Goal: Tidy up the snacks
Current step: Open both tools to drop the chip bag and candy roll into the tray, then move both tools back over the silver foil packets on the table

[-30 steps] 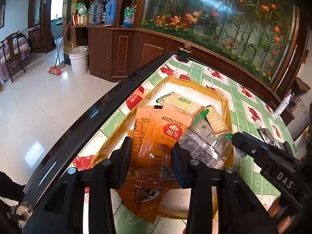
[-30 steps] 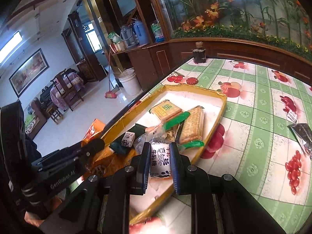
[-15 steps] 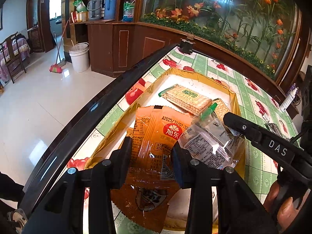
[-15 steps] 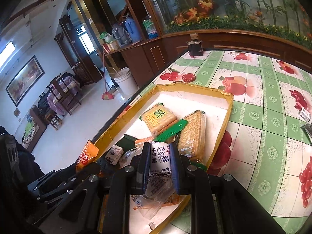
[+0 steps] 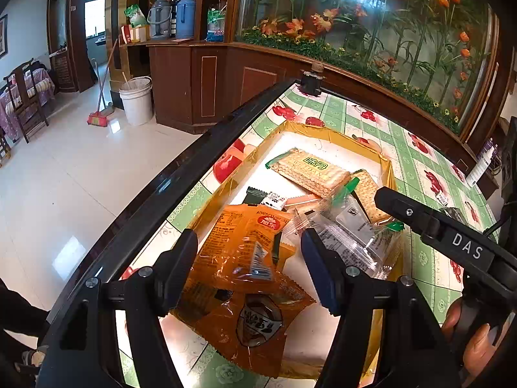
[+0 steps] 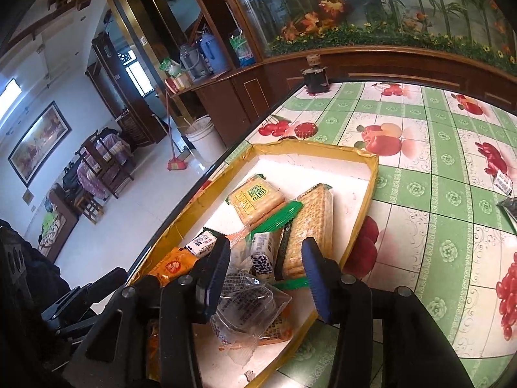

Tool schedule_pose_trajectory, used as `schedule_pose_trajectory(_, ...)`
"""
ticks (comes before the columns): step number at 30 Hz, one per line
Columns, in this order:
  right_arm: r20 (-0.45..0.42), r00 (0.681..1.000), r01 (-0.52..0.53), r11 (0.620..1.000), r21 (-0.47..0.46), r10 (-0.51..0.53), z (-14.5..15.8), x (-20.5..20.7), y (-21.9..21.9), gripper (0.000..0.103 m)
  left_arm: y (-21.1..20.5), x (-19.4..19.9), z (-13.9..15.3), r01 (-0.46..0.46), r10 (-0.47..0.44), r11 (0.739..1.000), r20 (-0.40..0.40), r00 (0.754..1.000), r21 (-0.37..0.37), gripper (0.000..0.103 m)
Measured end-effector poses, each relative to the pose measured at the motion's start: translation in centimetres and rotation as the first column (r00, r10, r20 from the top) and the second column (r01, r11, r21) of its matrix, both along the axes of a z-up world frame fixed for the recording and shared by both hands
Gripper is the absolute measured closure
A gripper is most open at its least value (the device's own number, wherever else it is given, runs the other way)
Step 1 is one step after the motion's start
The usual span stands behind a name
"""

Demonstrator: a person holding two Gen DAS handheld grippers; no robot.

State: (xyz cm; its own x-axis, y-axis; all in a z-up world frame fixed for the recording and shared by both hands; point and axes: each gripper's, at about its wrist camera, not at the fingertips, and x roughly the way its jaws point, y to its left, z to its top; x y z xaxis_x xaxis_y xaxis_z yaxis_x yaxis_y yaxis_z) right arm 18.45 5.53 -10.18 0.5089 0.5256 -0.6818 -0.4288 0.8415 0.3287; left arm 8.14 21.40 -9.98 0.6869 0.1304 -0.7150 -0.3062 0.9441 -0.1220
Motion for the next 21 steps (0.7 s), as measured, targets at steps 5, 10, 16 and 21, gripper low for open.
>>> schedule_pose_trajectory(5, 0.013, 1.0, 0.008, 1.0, 0.005, -0.009, 0.9, -0.8, -1.1, 0.054, -0.1, -0.3, 1.1, -0.002, 0.002, 1.0, 0.019, 1.0, 0.002, 0.037)
schedule_pose_trajectory(10, 0.024, 0.999, 0.022, 1.0, 0.007, -0.023, 1.7, -1.7, -2.6, 0.054, -1.0, -1.0, 2.0, 0.005, -0.006, 1.0, 0.037, 0.999, 0.017, 0.037)
schedule_pose_trajectory(16, 0.037, 0.998, 0.052, 0.999, 0.011, -0.052, 2.7, -2.8, -4.8, 0.047, -1.6, -1.4, 3.0, 0.025, -0.024, 1.0, 0.058, 0.998, -0.018, 0.026)
schedule_pose_trajectory(21, 0.047, 0.996, 0.07, 0.997, 0.021, -0.071, 3.3, -3.6, -6.8, 0.046, -1.7, -1.3, 3.7, 0.046, -0.042, 0.997, 0.06, 0.997, -0.07, 0.026)
